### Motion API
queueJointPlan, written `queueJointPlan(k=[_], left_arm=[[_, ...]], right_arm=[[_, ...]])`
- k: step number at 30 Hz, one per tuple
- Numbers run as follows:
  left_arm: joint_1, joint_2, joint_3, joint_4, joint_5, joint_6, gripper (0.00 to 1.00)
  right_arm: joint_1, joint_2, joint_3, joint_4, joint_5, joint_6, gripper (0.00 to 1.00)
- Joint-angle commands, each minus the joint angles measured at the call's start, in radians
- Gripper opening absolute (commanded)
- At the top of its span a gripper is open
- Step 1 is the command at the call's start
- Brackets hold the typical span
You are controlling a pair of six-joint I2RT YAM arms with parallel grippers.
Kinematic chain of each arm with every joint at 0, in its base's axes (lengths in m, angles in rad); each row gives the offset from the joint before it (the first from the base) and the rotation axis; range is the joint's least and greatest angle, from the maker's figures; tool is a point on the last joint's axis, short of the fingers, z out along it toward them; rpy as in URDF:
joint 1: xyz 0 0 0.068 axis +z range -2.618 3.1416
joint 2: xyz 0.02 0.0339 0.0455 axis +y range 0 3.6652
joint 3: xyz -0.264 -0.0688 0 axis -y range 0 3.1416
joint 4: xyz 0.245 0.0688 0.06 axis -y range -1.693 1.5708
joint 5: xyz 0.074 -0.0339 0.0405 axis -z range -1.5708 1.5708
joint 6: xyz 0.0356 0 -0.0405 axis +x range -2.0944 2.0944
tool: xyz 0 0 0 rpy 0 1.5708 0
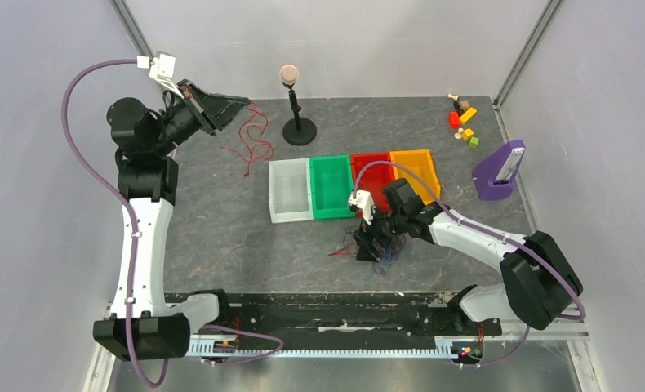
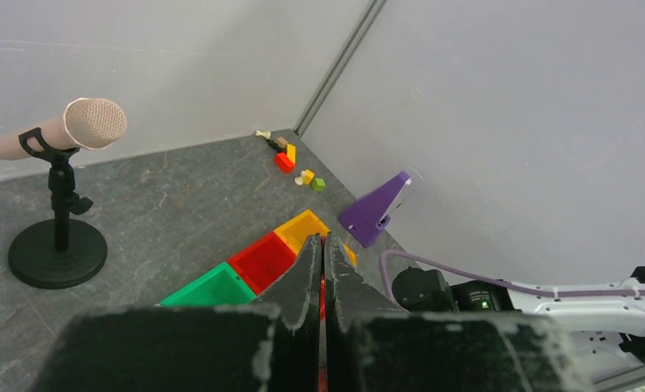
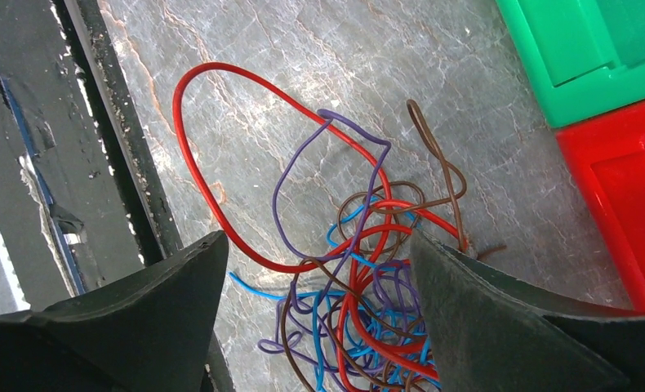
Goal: Untangle the cables
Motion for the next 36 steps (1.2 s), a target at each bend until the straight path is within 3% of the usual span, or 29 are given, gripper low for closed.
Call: queueJointPlan(k=[1,8,18,29,36], left_arm=[[-0.019,-0.011,0.002,0.067,0.030,0.079,0.02],[-0.107,-0.008,0.033,0.078,0.063,0.071,0.02],[-0.360,0.084,0.101,0.031,-0.023,0.168,0.02],[-0.365,0.153,0.136,0.031,-0.089,0.183,0.02],[-0.313,0.110,0.175,-0.121,-0.057,0.247,0.02]], right_arm=[[-0.006,-0.023,0.047,-0.001,0.020,0.011,0.87],[-0.050,-0.040,0.124,-0.047,-0.007,0.029,0.97],[-0.165,-0.122,0.220,-0.070,-0.028,0.030,0.98],[-0.210,-0.154,0.178,-0.088,-0.036,0.010,0.98],[-0.224,-0.157,0.175,-0.102,-0.034,-0.009,0.98]])
